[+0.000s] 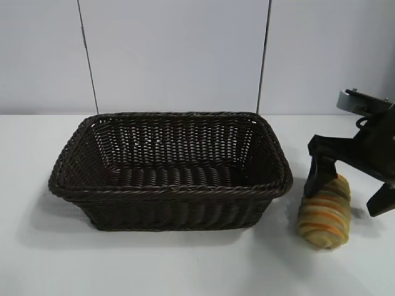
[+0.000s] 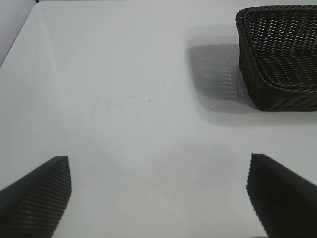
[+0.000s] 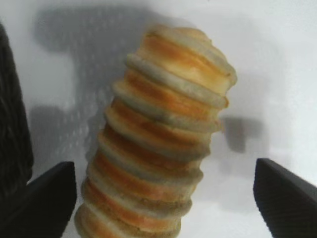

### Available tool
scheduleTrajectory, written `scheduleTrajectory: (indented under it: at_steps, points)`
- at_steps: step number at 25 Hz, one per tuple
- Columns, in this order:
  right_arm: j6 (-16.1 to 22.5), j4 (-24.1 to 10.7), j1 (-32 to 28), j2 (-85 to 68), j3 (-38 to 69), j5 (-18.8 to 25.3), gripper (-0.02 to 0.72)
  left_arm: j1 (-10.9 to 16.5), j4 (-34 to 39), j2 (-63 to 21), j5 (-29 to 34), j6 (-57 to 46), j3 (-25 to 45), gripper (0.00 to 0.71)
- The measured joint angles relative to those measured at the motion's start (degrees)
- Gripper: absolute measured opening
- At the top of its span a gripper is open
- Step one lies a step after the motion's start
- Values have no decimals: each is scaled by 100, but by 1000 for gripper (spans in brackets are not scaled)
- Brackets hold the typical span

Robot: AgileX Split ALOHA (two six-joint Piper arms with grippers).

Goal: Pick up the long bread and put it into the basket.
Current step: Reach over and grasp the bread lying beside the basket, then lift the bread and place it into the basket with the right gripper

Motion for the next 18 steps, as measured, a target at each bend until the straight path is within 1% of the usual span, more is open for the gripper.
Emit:
scheduleTrajectory:
  at_steps: [1, 3, 5, 8, 13, 15, 18]
  points:
    - [11, -24, 0, 4, -51, 71, 149, 0, 0, 0, 0, 0, 0, 694]
    - [17, -93, 0, 11, -207, 293, 107, 0, 0, 0, 0, 0, 0, 694]
    - [55, -168, 0, -27, -435, 576, 85, 0, 0, 0, 0, 0, 0, 694]
    - [203, -343, 0, -245, -840, 972, 80, 0, 0, 0, 0, 0, 0, 694]
    - [553, -756, 0, -630, -1608, 1650, 75, 0, 0, 0, 0, 0, 0, 694]
    - [613, -804, 0, -655, -1883, 1850, 75, 0, 0, 0, 0, 0, 0, 694]
    - [613, -868, 100, -659, -2145, 1992, 75, 0, 0, 0, 0, 0, 0, 694]
